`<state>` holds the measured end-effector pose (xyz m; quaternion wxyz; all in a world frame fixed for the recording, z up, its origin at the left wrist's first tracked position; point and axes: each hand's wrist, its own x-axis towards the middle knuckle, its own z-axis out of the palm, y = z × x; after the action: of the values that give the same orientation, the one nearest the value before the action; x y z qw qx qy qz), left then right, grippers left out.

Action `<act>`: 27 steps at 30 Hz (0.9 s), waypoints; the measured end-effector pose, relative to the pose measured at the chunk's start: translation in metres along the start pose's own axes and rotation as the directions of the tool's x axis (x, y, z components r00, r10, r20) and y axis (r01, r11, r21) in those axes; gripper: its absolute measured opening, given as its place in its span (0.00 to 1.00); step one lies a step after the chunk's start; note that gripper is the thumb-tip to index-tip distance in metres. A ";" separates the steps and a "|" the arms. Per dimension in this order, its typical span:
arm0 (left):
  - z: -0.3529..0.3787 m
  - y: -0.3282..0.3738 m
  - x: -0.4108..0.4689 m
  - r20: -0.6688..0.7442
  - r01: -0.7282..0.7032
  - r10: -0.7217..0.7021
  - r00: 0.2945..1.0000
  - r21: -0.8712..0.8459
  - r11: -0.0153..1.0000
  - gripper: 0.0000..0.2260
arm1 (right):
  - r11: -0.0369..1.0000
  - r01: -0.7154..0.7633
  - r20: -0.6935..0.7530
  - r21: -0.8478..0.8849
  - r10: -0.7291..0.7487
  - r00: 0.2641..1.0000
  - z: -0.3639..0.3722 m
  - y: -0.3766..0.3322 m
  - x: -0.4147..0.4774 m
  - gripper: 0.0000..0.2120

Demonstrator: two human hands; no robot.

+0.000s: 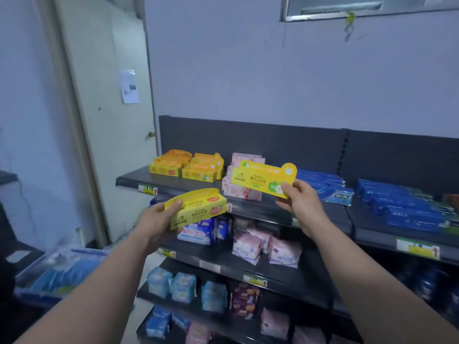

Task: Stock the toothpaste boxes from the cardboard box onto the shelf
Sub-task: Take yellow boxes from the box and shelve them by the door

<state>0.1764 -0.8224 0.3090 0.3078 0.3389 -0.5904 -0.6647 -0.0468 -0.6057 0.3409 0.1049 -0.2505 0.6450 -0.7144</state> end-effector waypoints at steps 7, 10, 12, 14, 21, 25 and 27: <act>-0.018 0.014 0.075 -0.179 -0.031 0.023 0.984 -0.042 0.999 0.07 | 0.999 0.014 0.105 0.031 -0.017 0.994 0.061 0.012 0.069 0.06; -0.027 0.019 0.114 -0.245 -0.084 0.083 0.966 0.006 0.996 0.08 | 1.000 0.021 0.144 0.023 -0.024 0.989 0.084 0.017 0.103 0.04; -0.034 0.024 0.141 -0.278 -0.101 0.100 0.955 0.012 0.995 0.10 | 0.999 0.047 0.168 -0.009 -0.045 0.985 0.099 0.022 0.126 0.03; -0.041 0.026 0.166 -0.283 -0.102 0.093 0.955 -0.016 0.995 0.11 | 0.996 0.067 0.188 -0.051 -0.057 0.981 0.113 0.031 0.149 0.02; -0.067 0.029 0.242 -0.276 -0.038 0.057 0.959 0.073 0.997 0.22 | 0.994 0.060 0.246 -0.093 -0.036 0.968 0.157 0.053 0.196 0.03; -0.077 0.033 0.282 -0.280 0.004 0.057 0.958 0.210 0.978 0.20 | 0.978 0.060 0.223 -0.199 -0.015 0.975 0.175 0.062 0.208 0.07; -0.085 0.035 0.302 -0.258 0.033 0.042 0.965 0.280 0.959 0.18 | 0.973 0.054 0.217 -0.224 -0.004 0.976 0.183 0.066 0.211 0.08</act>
<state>0.0699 -1.1199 0.3112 0.3331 0.4624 -0.6341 -0.5226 -0.1477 -0.8738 0.3315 0.1342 -0.3461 0.7041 -0.6054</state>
